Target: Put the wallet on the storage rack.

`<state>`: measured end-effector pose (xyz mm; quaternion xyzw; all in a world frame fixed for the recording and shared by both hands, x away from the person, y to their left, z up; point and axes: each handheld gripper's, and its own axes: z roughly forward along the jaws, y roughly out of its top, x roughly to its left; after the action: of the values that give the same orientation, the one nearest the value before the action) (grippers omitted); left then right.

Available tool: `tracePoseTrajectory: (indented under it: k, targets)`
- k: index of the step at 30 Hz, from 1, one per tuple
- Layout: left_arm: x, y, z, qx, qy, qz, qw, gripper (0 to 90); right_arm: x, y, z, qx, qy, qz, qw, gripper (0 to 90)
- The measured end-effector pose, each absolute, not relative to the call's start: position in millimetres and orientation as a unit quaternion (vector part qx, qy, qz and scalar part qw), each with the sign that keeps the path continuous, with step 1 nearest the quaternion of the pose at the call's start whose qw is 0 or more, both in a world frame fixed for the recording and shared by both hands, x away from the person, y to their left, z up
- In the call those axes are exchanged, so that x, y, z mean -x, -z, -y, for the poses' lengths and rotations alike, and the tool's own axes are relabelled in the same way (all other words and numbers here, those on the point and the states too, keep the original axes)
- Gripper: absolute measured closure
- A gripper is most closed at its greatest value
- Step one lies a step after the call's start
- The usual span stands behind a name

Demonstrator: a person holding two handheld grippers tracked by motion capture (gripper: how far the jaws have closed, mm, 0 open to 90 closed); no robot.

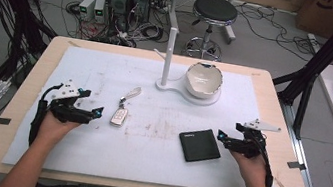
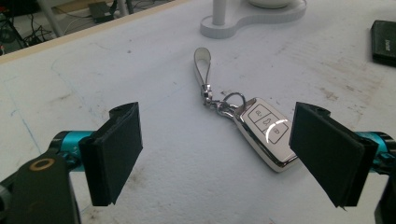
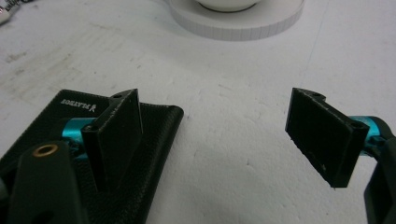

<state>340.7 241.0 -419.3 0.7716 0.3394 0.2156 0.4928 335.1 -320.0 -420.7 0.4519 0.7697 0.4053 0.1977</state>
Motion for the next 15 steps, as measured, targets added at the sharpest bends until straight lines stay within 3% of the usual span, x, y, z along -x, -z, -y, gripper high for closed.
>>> tracePoseTrajectory:
  k: [15]
  targets:
    - [-342.2,419.6,-241.0,-0.767,-0.216,-0.342,0.498,17.2,-335.9,438.4,307.3,-0.438,-0.392,-0.794,0.154,18.9]
